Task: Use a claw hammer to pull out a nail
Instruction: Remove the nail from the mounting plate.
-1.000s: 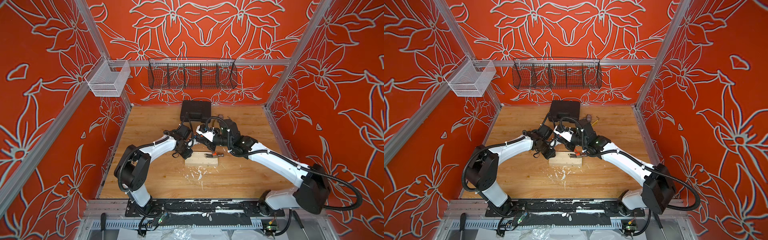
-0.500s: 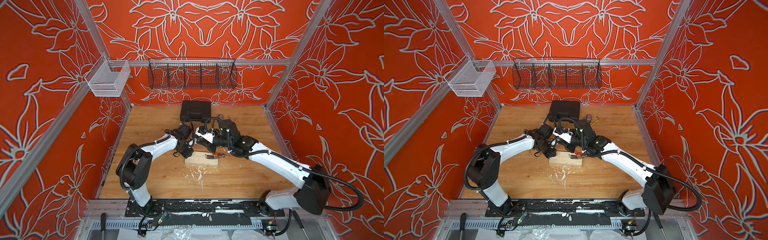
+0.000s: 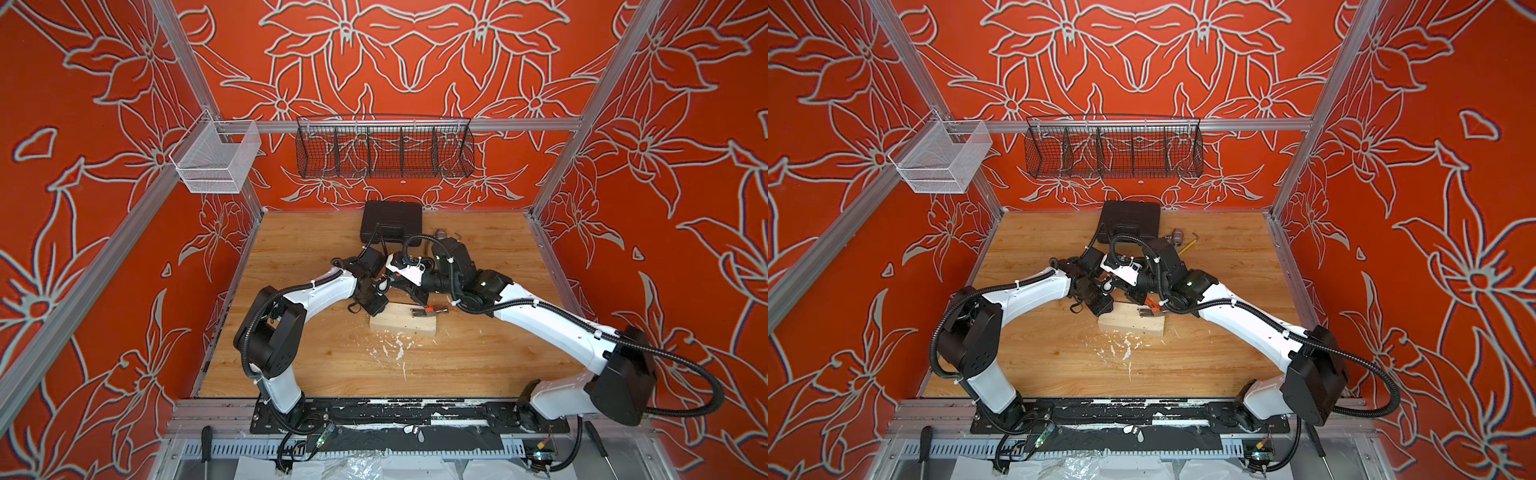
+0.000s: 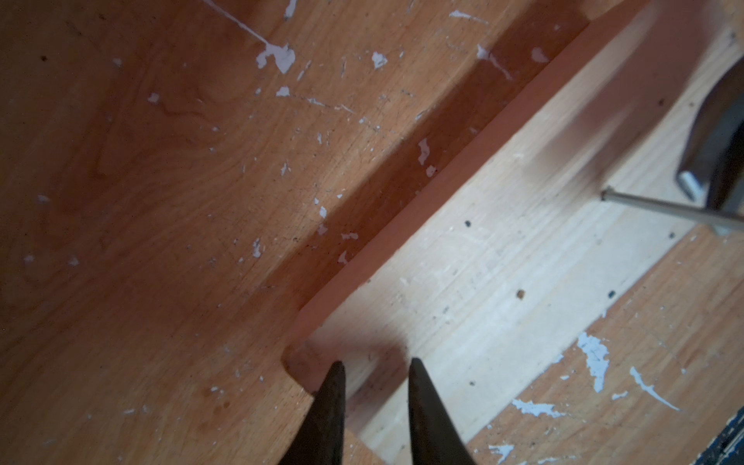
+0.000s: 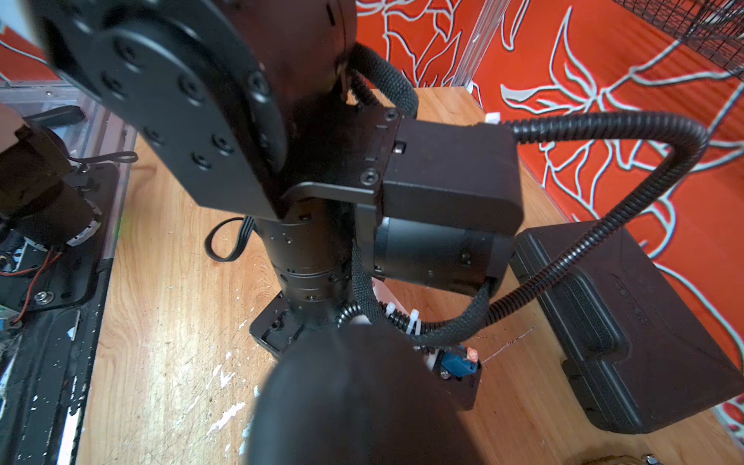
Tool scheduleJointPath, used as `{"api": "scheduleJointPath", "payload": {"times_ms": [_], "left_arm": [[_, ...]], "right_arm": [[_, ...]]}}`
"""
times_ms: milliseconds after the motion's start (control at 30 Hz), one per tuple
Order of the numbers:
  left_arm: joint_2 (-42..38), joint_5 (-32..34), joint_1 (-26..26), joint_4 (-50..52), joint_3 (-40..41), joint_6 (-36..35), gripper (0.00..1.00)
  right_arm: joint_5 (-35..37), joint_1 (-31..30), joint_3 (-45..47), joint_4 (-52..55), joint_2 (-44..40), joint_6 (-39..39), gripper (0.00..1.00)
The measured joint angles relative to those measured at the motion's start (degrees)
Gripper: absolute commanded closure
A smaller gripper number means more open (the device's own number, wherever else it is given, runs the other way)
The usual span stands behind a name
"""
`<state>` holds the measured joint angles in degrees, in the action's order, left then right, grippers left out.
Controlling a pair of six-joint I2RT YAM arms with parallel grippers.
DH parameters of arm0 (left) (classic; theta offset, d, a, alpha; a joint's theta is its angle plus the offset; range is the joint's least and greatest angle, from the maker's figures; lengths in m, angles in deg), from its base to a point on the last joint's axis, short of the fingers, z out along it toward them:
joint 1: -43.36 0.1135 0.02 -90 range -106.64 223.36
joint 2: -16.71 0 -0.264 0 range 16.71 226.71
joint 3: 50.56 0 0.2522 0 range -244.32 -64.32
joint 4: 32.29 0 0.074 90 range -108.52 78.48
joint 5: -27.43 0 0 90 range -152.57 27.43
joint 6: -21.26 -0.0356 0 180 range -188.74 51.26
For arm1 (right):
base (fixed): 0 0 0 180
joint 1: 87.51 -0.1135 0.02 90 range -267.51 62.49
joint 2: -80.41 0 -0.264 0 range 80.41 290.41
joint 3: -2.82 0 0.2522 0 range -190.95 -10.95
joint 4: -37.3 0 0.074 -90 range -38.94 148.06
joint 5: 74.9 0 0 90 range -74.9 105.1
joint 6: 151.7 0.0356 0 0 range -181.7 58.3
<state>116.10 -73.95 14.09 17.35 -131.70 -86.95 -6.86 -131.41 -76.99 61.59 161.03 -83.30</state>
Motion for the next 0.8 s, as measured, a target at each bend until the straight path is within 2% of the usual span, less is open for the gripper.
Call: {"api": "scheduleJointPath", "payload": {"times_ms": [800], "left_arm": [[0.4, 0.9, 0.0, 0.6, -0.6, 1.6, 0.73]], "right_arm": [[5.6, -2.4, 4.0, -6.0, -0.1, 3.8, 1.0]]}}
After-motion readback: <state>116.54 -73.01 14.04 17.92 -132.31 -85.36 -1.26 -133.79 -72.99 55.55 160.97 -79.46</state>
